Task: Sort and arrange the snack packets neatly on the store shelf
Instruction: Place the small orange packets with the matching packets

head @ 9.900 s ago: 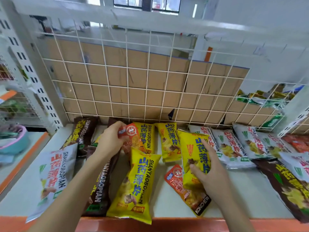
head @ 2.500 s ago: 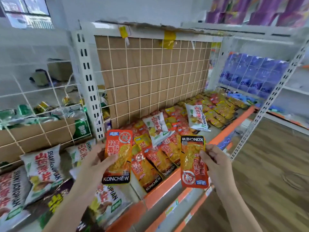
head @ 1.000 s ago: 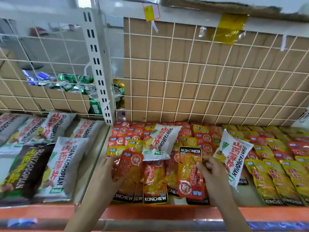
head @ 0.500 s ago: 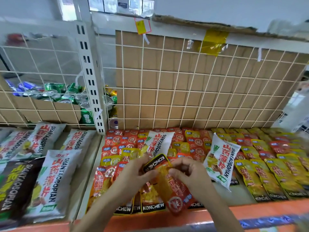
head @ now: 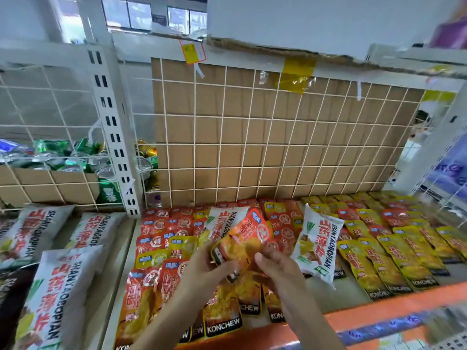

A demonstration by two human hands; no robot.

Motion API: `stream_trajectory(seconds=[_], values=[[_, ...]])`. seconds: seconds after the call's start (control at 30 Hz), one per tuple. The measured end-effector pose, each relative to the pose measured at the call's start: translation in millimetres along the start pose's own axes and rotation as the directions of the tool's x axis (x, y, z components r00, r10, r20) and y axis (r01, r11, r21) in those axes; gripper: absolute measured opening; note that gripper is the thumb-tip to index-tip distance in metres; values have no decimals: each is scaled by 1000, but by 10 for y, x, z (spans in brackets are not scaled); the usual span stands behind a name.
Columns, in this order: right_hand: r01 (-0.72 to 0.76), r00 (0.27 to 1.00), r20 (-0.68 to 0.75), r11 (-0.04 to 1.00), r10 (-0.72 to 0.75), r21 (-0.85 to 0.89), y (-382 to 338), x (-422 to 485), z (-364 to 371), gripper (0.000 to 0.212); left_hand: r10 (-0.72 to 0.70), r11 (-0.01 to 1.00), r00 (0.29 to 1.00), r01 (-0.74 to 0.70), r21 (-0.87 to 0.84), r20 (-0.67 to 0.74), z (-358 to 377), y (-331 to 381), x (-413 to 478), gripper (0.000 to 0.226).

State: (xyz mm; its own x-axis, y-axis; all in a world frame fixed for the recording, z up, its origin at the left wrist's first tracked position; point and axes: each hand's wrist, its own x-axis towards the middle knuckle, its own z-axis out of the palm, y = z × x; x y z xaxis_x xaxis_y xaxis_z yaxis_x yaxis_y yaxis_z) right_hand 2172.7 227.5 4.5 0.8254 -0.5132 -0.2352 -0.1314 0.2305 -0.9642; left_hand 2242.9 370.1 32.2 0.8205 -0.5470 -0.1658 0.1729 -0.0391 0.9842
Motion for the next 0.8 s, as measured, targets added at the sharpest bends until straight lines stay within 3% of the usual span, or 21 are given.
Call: stream_trajectory(seconds=[0.07, 0.17, 0.27, 0.33, 0.4, 0.5, 0.6, 0.7, 0.8], values=[[-4, 997, -75, 989, 15, 150, 0, 36, -10, 3, 31, 989, 995, -44, 140, 95, 37, -56, -8, 28], [47, 991, -132, 976, -19, 214, -56, 65, -130, 8, 95, 952, 975, -148, 267, 201, 2, -97, -9, 15], [148, 965, -209, 986, -161, -76, -56, 113, -339, 11, 154, 939, 981, -183, 292, 119, -121, -114, 17, 15], [143, 959, -183, 929, -215, -343, -32, 129, -466, 12, 210, 913, 977, -210, 351, 38, -270, -106, 45, 14], [89, 976, -127, 853, -179, -514, 40, 149, -535, 15, 275, 851, 961, -228, 472, -33, -466, -144, 104, 18], [56, 988, -79, 780, -134, -623, 201, 156, -508, 13, 361, 761, 927, -231, 607, -100, -708, -199, 178, 25], [122, 967, -48, 623, -250, -773, 291, 165, -405, 14, 384, 745, 913, -218, 630, -138, -814, -212, 194, 24], [162, 940, -23, 502, -341, -850, 299, 162, -336, 29, 395, 732, 909, -223, 643, -134, -836, -229, 193, 23], [182, 931, -6, 479, -364, -859, 321, 155, -332, 32, 388, 729, 912, -215, 649, -133, -820, -275, 197, 23]])
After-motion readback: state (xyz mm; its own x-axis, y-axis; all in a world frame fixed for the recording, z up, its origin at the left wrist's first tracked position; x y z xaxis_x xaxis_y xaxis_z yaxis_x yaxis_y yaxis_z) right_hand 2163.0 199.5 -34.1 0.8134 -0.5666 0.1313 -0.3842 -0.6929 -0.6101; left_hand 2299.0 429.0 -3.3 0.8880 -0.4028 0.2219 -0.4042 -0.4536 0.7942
